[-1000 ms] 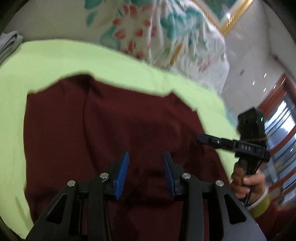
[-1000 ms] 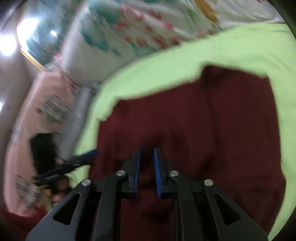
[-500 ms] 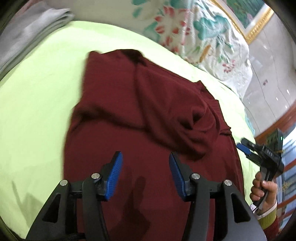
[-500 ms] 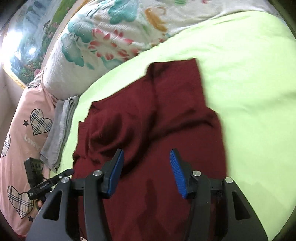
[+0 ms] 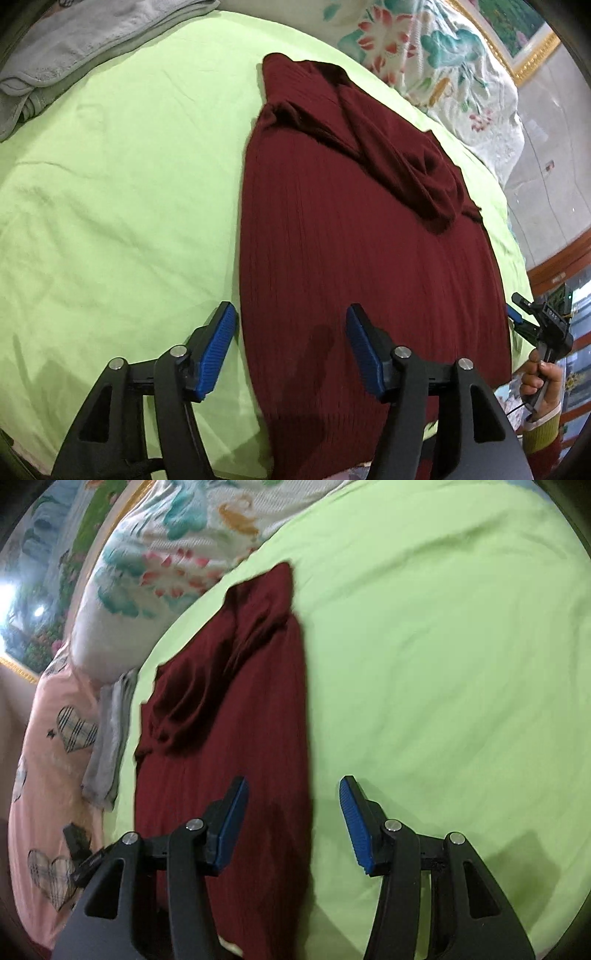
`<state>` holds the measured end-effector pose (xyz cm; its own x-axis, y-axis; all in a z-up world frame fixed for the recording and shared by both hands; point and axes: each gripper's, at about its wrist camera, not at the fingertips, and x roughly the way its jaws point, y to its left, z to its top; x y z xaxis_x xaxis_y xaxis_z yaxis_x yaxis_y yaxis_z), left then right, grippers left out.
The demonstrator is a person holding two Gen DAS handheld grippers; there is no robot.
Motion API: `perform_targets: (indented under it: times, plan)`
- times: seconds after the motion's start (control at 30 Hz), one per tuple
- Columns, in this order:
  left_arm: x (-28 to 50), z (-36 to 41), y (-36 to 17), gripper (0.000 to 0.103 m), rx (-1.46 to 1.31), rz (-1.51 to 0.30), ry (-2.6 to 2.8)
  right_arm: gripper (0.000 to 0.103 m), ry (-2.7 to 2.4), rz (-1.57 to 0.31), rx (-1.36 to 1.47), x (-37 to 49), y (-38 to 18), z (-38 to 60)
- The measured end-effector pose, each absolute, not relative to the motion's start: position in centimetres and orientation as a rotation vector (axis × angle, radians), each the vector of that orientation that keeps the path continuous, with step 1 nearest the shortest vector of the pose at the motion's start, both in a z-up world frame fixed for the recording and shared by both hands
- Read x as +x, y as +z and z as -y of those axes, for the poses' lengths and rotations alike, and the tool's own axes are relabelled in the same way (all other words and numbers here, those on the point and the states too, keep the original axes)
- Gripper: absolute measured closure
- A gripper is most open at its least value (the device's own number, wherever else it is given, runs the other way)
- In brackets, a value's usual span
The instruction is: Fold large clothes
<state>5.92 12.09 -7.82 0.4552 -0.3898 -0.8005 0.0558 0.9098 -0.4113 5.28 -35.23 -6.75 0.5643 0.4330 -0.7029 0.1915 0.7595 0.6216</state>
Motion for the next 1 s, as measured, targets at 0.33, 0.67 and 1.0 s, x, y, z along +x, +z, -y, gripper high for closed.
perform_targets:
  times: [0.33, 0.67, 1.0]
  plan:
    - [2.7, -12.0, -8.4, 0.031, -0.383, -1.105, -0.408, 0.050, 0.440, -1.019, 0.786, 1.4, -8.2, 30.8]
    - [1.2, -11.5, -9.5, 0.066, -0.510, -1.094, -0.512, 0.069, 0.493, -1.046, 0.773, 1.0, -8.5, 30.2]
    - [1.2, -10.9, -7.4, 0.097, -0.498, -1.019, -0.503, 0.094, 0.505, -0.964, 0.806, 1.0, -7.5, 30.5]
